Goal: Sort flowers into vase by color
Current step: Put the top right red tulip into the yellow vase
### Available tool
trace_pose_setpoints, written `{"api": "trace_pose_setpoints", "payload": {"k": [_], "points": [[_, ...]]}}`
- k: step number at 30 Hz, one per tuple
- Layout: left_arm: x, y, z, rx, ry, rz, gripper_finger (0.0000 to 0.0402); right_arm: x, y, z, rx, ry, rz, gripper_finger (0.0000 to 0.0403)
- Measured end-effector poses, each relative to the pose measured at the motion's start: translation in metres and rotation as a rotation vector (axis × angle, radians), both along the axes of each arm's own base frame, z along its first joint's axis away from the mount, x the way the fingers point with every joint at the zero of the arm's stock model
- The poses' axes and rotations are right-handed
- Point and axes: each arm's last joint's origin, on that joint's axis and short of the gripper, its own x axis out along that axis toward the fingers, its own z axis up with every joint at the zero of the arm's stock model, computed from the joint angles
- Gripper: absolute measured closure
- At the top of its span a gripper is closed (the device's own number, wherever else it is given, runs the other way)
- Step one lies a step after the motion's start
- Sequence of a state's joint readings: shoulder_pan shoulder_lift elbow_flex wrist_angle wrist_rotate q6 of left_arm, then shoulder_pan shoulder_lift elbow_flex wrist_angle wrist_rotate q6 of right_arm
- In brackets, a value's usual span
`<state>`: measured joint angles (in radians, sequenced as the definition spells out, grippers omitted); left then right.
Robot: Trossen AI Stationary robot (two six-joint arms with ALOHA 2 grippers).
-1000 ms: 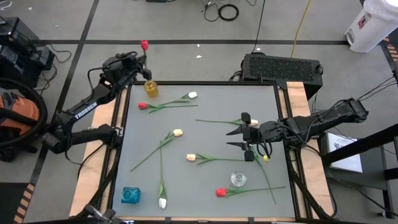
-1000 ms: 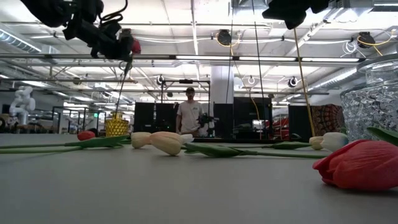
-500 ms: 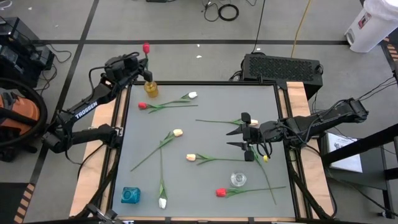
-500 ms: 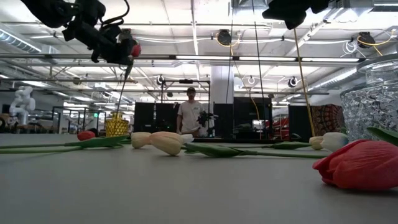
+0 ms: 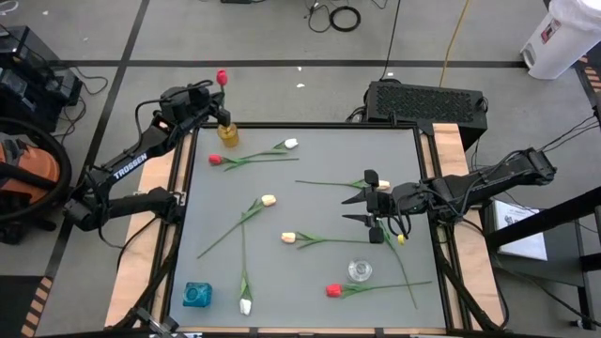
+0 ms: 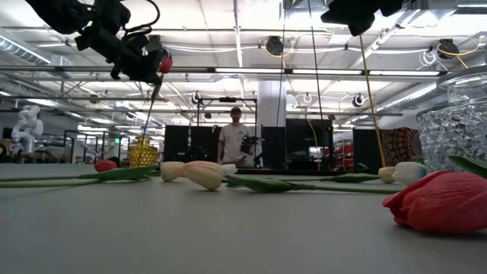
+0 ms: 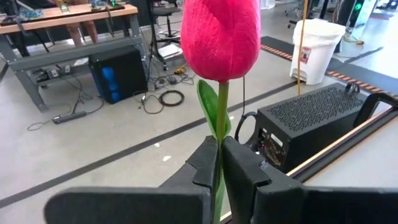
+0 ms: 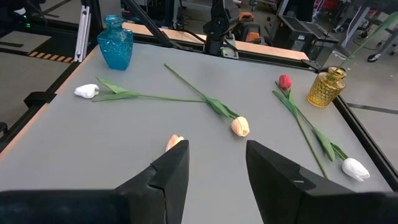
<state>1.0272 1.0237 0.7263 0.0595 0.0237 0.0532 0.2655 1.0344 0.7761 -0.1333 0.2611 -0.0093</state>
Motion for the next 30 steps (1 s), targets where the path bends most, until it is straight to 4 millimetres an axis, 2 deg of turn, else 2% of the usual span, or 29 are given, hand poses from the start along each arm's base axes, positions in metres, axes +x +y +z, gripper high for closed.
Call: {"api": "trace_pose_setpoints", "payload": {"k": [30], "points": [[-0.0008, -0.0018, -0.0045, -0.055, 0.015, -0.004, 0.0375, 0.0, 0.0, 0.0, -0.001, 0.0, 0.001, 0.0252]]}}
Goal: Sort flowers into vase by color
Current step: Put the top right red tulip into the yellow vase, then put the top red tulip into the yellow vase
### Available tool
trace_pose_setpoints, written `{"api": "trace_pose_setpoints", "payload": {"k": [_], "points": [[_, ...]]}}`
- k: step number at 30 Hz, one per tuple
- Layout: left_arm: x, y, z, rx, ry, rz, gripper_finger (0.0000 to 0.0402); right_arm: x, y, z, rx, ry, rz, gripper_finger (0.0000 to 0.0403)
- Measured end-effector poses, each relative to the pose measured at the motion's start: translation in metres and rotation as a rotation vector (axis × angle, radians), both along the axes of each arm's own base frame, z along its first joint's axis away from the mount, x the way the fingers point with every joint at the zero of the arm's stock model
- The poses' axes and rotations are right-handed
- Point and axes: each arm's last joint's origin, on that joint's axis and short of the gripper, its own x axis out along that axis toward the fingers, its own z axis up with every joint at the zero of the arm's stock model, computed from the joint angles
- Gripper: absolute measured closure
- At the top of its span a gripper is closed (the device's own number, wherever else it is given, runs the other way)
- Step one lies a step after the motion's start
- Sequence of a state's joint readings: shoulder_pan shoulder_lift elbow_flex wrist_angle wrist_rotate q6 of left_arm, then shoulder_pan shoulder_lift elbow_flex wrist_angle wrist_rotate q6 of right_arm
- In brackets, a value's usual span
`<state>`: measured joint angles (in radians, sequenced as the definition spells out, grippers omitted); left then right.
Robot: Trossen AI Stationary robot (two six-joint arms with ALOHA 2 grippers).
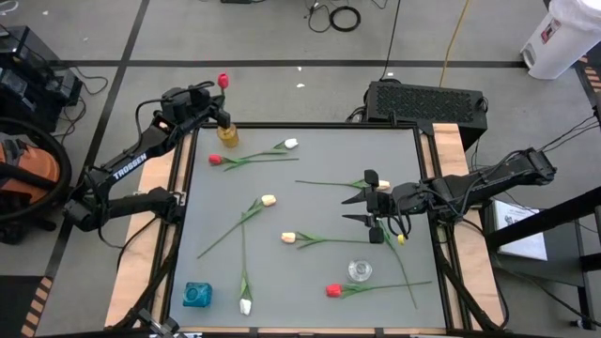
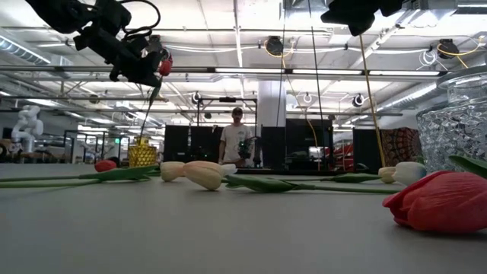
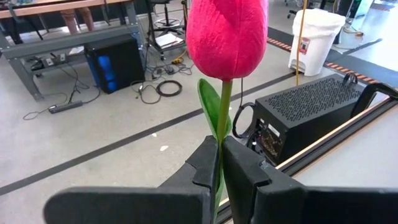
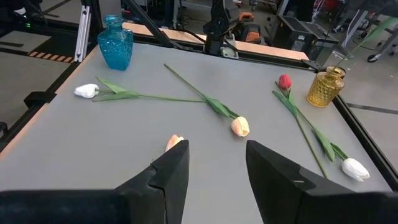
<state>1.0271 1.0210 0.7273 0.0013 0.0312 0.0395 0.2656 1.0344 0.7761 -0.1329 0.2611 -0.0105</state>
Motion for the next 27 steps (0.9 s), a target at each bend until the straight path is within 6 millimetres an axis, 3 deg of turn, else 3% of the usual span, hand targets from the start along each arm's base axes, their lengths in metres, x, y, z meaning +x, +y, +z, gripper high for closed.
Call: {"api": "trace_pose_setpoints", "payload": {"k": [14, 23, 27], "points": [[0.0015, -0.0003, 0.0011, 0.007, -0.021, -0.052, 0.037, 0.0, 0.0, 0.0, -0.002, 0.0, 0.001, 0.0252], [0.0014, -0.0006, 0.0, -0.007, -0.021, -0.051, 0.0286, 0.0, 0.0, 0.0, -0.005, 0.0, 0.002, 0.0252], [0.0014, -0.0006, 0.0, -0.008, -0.023, -0.05, 0.0273, 0.0, 0.0, 0.0, -0.005, 0.0, 0.002, 0.0252]]}}
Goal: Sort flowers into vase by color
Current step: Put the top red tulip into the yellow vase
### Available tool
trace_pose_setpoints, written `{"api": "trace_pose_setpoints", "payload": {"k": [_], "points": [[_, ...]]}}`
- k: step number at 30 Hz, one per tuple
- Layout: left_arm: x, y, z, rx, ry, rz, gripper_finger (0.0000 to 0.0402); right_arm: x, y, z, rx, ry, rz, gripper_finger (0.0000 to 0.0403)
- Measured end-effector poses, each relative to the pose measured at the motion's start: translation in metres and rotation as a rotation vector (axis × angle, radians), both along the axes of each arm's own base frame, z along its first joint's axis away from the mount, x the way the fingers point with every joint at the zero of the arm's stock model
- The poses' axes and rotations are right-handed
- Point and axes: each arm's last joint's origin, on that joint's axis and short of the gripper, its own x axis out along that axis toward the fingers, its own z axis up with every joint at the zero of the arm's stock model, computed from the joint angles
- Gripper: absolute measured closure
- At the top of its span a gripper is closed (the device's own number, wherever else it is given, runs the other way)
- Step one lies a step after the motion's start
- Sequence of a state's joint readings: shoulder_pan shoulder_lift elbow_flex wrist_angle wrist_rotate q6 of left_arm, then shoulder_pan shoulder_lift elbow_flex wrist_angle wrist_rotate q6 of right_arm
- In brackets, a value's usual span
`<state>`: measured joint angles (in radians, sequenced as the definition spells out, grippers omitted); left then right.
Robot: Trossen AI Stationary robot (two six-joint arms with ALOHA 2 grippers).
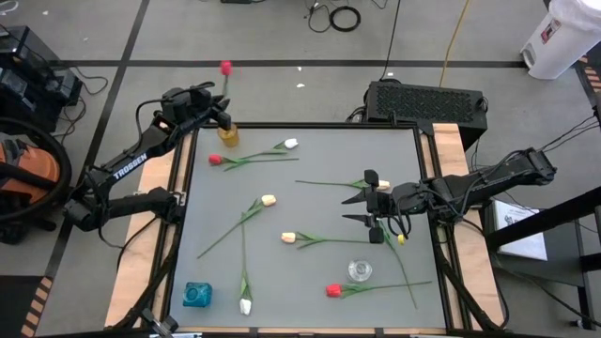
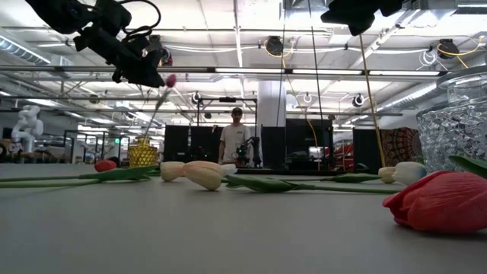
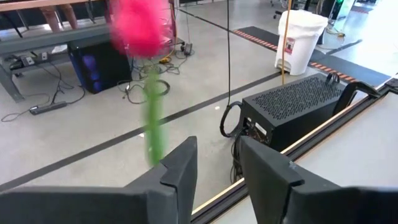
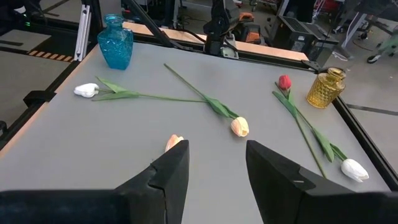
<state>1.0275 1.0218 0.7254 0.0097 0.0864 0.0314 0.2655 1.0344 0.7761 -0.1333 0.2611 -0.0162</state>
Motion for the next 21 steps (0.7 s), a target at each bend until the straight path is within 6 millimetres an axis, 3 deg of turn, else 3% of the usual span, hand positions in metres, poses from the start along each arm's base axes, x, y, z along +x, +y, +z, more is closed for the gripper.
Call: {"api": "trace_pose_setpoints", "payload": {"k": [11, 21], "points": [[-0.001, -0.002, -0.002, -0.028, 0.016, 0.001, 0.0272, 0.0, 0.0, 0.0, 0.004, 0.0, -0.002, 0.0252], [-0.014, -0.025, 0.009, -0.043, 0.013, -0.001, 0.0272, 0.0, 0.0, -0.001, 0.006, 0.007, -0.003, 0.0252]]}}
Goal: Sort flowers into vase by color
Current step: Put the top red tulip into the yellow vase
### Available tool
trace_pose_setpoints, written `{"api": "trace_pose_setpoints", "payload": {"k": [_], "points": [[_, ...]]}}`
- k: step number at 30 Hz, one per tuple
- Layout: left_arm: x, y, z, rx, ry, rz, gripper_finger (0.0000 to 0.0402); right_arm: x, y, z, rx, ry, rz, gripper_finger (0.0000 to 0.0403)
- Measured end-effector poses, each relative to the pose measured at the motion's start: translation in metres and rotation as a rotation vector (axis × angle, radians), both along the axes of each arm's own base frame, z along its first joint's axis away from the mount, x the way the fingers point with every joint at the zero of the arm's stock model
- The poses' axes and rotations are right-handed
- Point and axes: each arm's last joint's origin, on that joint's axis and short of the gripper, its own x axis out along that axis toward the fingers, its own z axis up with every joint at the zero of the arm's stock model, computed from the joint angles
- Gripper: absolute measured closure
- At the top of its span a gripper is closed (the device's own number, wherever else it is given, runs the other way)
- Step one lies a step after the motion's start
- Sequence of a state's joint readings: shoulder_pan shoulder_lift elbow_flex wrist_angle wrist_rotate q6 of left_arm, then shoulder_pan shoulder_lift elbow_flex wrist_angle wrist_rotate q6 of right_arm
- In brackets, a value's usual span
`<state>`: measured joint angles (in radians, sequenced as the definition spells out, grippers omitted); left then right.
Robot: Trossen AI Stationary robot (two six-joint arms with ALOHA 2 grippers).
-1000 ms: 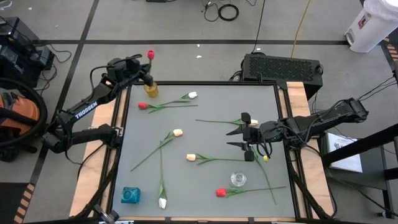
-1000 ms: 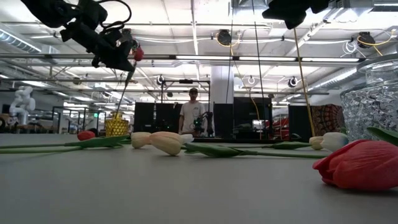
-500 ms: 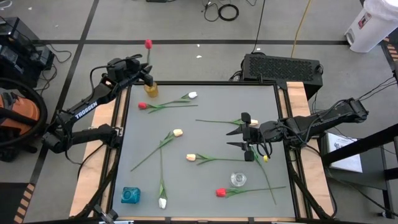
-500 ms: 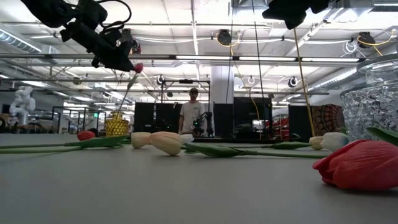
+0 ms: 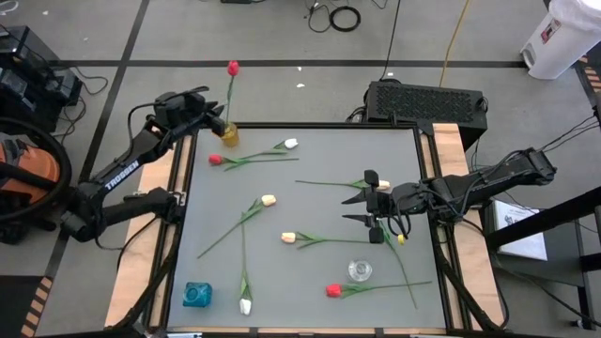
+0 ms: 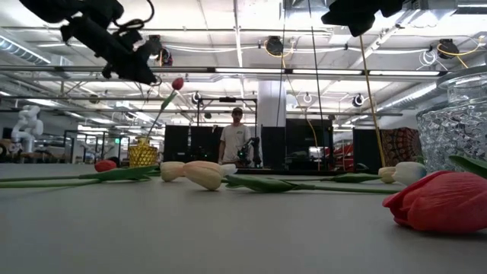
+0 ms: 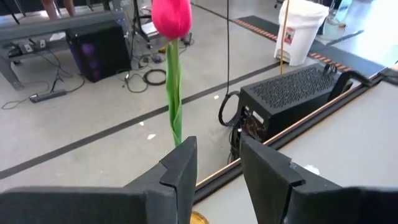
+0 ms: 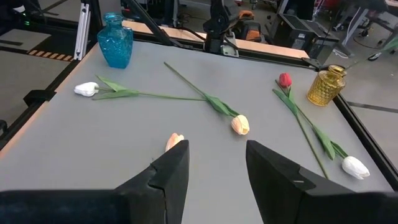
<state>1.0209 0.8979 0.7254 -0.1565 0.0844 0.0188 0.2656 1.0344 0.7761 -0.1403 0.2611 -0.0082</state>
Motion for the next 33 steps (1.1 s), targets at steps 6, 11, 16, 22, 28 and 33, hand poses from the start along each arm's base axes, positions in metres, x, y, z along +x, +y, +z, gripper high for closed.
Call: {"api": "trace_pose_setpoints", "payload": {"k": [6, 11, 16, 22, 28, 33], "points": [[-0.006, -0.023, 0.012, 0.029, -0.041, -0.05, 0.0272, 0.0, 0.0, 0.0, 0.0, 0.001, 0.0, 0.0252], [-0.009, -0.04, 0.015, 0.002, -0.054, -0.092, 0.0272, 0.0, 0.0, -0.001, -0.001, 0.005, 0.0, 0.0252], [-0.009, -0.053, 0.012, -0.055, -0.037, -0.136, 0.0272, 0.0, 0.0, -0.001, 0.002, 0.01, -0.002, 0.0252], [-0.006, -0.063, 0.007, -0.125, -0.032, -0.18, 0.0272, 0.0, 0.0, -0.001, 0.001, 0.01, -0.002, 0.0252], [-0.002, -0.071, 0.005, -0.16, -0.019, -0.216, 0.0272, -0.001, 0.0, -0.001, 0.0, 0.016, -0.002, 0.0252], [-0.002, -0.077, 0.007, -0.151, -0.031, -0.204, 0.0272, -0.001, 0.0, -0.002, 0.006, 0.024, -0.005, 0.0252]]}}
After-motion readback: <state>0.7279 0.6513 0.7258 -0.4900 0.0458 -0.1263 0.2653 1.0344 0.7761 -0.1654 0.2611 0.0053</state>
